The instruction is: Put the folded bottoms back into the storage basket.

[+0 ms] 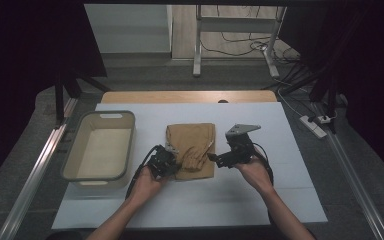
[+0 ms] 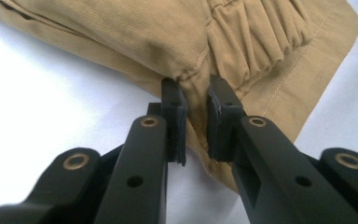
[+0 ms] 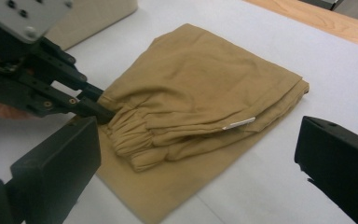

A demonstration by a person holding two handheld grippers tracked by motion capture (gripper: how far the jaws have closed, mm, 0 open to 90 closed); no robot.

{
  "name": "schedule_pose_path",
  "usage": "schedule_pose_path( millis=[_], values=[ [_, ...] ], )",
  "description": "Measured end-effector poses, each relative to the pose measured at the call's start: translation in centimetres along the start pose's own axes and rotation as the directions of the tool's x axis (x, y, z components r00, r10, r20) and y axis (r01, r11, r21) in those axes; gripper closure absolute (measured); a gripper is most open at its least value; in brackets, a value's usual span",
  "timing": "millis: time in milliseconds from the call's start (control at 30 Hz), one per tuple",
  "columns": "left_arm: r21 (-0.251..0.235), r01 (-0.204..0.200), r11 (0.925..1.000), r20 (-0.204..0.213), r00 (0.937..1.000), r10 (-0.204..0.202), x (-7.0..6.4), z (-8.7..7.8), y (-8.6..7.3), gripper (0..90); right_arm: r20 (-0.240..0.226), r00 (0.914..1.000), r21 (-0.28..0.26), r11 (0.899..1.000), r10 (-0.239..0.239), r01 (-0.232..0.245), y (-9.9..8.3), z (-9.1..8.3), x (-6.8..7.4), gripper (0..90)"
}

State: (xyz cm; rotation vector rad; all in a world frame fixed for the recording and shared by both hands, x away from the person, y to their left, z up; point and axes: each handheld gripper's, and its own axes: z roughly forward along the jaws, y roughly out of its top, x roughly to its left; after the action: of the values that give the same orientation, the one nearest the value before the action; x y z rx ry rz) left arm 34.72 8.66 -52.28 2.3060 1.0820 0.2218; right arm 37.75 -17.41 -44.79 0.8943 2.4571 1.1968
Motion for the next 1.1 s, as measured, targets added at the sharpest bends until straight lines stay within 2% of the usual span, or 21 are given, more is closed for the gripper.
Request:
schedule_pose_path(
  millis=[400,600,833,1000,1100],
  values=[
    [-0.006,0.004,1.0000,-0.003,1.0000,-0.004,-0.1,0.0,-0.1,78.4,0.058,0.9983,0.038,0.999,-0.005,0.003,1.0,2.7,-1.5,0.7],
    [-0.010,0.005,0.9999,-0.009,0.9999,-0.005,-0.2,0.0,-0.1,78.3,0.062,0.9980,0.049,0.999,0.009,-0.012,1.3,3.6,-2.4,0.7],
    [-0.012,0.003,0.9999,-0.018,0.9998,-0.003,-0.3,0.0,-0.2,78.2,0.062,0.9967,0.046,0.997,0.052,-0.055,1.8,4.6,-3.8,0.7],
    [-0.011,0.003,0.9999,-0.012,0.9999,-0.003,-0.2,0.0,-0.1,78.2,0.077,0.9962,0.059,0.997,0.040,-0.045,2.1,5.5,-4.4,0.7],
    [-0.010,0.002,1.0000,-0.013,0.9999,-0.002,-0.2,0.0,-0.1,78.2,0.079,0.9954,0.070,0.996,0.053,-0.058,2.3,5.9,-4.8,0.7]
  ],
)
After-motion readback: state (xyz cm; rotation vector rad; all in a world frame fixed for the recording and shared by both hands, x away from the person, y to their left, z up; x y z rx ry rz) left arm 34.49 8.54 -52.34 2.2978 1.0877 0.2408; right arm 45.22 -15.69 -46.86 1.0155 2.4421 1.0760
